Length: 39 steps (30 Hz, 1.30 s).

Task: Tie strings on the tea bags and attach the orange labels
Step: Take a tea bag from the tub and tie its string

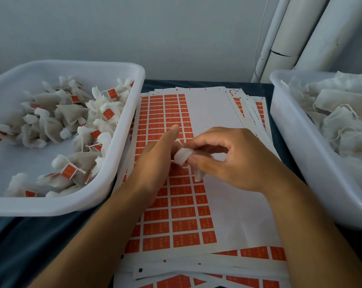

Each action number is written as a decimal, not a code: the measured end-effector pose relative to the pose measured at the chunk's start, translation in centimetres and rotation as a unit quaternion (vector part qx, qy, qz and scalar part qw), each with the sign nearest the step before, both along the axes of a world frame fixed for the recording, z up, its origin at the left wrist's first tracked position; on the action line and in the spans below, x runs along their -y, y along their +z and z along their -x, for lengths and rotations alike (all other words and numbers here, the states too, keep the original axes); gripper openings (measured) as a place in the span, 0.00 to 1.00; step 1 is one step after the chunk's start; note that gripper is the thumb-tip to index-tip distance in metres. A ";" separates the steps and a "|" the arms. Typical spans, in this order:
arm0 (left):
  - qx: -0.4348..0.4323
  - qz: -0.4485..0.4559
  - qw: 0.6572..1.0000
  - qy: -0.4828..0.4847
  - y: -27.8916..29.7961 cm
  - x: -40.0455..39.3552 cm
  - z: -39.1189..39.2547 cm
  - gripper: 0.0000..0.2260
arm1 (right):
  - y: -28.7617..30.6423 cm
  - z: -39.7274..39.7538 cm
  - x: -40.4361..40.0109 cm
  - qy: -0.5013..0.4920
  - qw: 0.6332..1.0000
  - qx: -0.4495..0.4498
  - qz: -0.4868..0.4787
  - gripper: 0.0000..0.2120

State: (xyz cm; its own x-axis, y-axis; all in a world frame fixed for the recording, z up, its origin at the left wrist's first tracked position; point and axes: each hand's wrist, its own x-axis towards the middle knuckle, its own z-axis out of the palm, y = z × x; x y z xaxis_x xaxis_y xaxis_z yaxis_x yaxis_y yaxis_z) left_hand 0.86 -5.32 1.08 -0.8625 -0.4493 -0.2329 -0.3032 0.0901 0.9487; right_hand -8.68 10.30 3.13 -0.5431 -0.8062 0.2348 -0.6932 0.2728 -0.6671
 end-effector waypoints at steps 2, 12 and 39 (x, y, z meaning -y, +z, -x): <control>-0.007 -0.005 1.000 -0.012 0.0 0.1 0.0 0.31 | 0.0 0.0 0.0 -0.008 1.000 -0.001 -0.003 0.16; -0.094 0.008 0.992 -0.079 -0.2 0.5 0.0 0.29 | -0.2 0.0 0.5 -0.053 0.997 0.007 0.048 0.09; -0.198 0.135 0.968 0.075 -0.1 -1.7 0.5 0.07 | 0.0 0.2 0.8 -0.050 0.912 0.382 0.140 0.10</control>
